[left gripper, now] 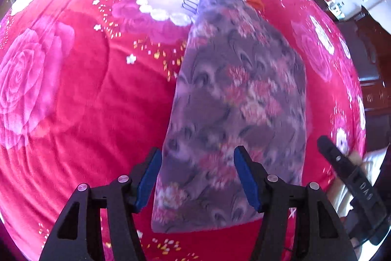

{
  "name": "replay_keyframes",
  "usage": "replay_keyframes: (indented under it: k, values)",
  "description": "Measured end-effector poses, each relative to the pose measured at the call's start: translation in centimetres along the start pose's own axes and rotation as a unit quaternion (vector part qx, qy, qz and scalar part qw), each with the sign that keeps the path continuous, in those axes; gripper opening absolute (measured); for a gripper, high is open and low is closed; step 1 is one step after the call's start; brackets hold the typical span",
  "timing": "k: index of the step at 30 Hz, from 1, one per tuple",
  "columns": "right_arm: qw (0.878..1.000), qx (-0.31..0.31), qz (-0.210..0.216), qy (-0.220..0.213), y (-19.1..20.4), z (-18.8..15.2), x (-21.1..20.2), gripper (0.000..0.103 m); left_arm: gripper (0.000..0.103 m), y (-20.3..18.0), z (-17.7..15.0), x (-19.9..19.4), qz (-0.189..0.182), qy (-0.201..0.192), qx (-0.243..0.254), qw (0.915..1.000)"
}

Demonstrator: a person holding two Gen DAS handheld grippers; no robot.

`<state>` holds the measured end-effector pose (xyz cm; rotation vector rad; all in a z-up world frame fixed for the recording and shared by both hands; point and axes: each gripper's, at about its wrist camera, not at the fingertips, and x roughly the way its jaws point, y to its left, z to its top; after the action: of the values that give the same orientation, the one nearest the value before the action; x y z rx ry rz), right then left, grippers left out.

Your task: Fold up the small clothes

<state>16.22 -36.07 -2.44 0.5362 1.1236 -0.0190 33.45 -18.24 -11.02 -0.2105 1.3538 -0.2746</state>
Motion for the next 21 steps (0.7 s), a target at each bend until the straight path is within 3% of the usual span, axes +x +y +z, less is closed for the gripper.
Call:
replay_keyframes:
  k: [2, 4, 7, 10, 13, 17, 18, 20, 21]
  values:
    - [1.0, -0.001, -0.02, 0.023, -0.1, 0.3, 2.0, 0.039, 0.062, 0.1, 0.8, 1.6, 0.024, 0.016, 0.003, 0.9996]
    - [0.995, -0.005, -0.053, 0.087, -0.1, 0.3, 5.0, 0.041, 0.067, 0.4, 1.2, 3.2, 0.025, 0.045, 0.012, 0.9986]
    - [0.998, -0.004, -0.038, 0.049, 0.0, 2.4, 4.0, 0.041, 0.06, 0.6, 2.9, 2.1, -0.029, 0.04, 0.023, 0.9985]
    - [1.0, 0.015, -0.02, 0.002, -0.3, 5.8, 3.3, 0.041, 0.06, 0.3, 5.7, 0.6, -0.046, -0.005, 0.01, 0.9989]
    - [0.999, 0.038, 0.0, -0.011, -0.3, 8.7, 4.6, 0.041, 0.06, -0.1, 8.0, 0.8, -0.053, -0.016, -0.004, 0.9985]
    - [0.998, 0.057, -0.012, -0.007, 0.0, 10.6, 8.2, 0.04, 0.06, -0.2, 9.6, 3.7, -0.023, -0.002, -0.017, 0.9996]
    - [0.998, 0.065, -0.024, 0.002, -0.4, 10.7, 9.0, 0.039, 0.065, -0.2, 9.6, 4.7, -0.017, 0.009, -0.026, 0.9995]
    - [0.994, 0.073, -0.071, 0.03, -1.4, 10.6, 10.8, 0.043, 0.07, 0.7, 9.6, 5.9, -0.031, 0.018, -0.052, 0.998]
    - [0.995, 0.08, -0.06, 0.029, -1.9, 10.5, 10.8, 0.043, 0.07, 1.1, 9.7, 5.9, -0.043, 0.019, -0.06, 0.9971]
